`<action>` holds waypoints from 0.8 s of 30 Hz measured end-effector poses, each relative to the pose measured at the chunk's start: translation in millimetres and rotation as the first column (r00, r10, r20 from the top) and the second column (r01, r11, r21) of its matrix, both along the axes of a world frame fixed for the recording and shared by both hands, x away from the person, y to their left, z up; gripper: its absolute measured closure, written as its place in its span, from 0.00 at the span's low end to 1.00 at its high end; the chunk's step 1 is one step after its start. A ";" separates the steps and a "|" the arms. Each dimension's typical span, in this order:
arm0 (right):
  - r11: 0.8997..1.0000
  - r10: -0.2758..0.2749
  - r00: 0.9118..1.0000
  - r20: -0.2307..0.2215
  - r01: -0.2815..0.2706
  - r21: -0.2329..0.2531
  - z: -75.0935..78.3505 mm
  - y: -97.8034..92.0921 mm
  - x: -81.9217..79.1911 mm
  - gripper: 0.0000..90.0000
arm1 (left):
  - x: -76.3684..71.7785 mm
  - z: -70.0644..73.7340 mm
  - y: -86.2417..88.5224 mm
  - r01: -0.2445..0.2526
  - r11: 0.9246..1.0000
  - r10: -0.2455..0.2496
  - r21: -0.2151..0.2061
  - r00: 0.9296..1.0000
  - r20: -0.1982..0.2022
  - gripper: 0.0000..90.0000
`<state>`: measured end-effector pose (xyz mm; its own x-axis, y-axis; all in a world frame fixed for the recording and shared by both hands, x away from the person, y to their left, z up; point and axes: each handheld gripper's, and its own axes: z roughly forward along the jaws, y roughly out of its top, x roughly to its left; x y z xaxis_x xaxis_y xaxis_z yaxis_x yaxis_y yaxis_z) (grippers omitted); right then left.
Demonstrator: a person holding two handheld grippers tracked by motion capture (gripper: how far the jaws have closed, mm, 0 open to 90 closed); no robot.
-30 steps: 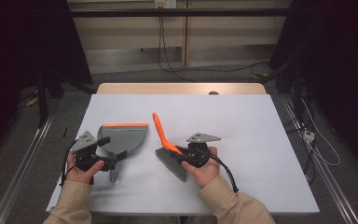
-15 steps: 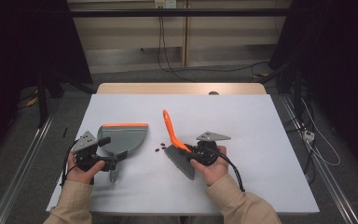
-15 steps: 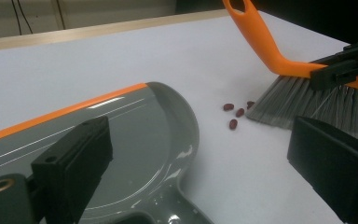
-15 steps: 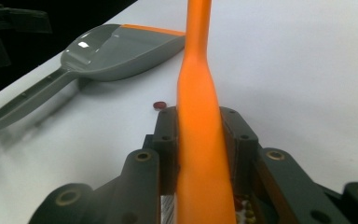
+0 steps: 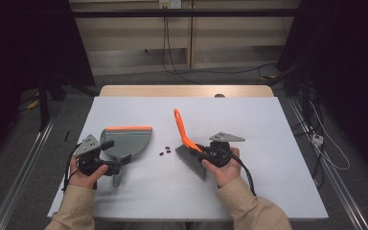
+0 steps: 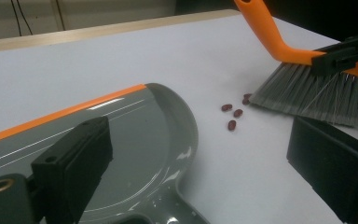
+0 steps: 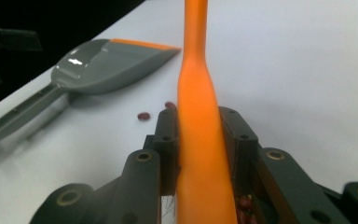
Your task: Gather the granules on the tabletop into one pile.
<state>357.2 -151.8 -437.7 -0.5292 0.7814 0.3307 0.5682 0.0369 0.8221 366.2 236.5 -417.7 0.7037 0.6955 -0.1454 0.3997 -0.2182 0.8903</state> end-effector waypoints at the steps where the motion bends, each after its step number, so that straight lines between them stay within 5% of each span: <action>1: 1.000 0.002 1.000 0.012 -0.002 0.001 2.4 1.4 0.5 0.79 | 0.3 -0.2 -0.2 -0.001 1.000 0.001 -0.002 1.000 0.000 0.07; 9: 0.998 0.017 0.999 0.041 -0.019 0.067 16.0 40.8 13.1 0.79 | 0.8 0.4 2.2 0.000 1.000 0.000 -0.005 1.000 0.002 0.07; 16: 0.996 0.037 0.999 -0.014 -0.036 0.080 2.7 89.8 23.7 0.79 | -0.1 0.6 6.8 -0.009 1.000 0.009 -0.021 1.000 0.001 0.07; 24: 1.000 -0.018 0.999 -0.043 0.017 -0.009 -4.6 83.4 26.7 0.79 | 0.3 0.2 8.5 -0.010 1.000 0.010 -0.023 1.000 0.000 0.07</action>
<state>383.8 -68.4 -442.2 -0.5007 0.7933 0.3464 0.6039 0.0334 0.7963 366.5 245.0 -417.5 0.6970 0.6987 -0.1611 0.4015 -0.1940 0.8951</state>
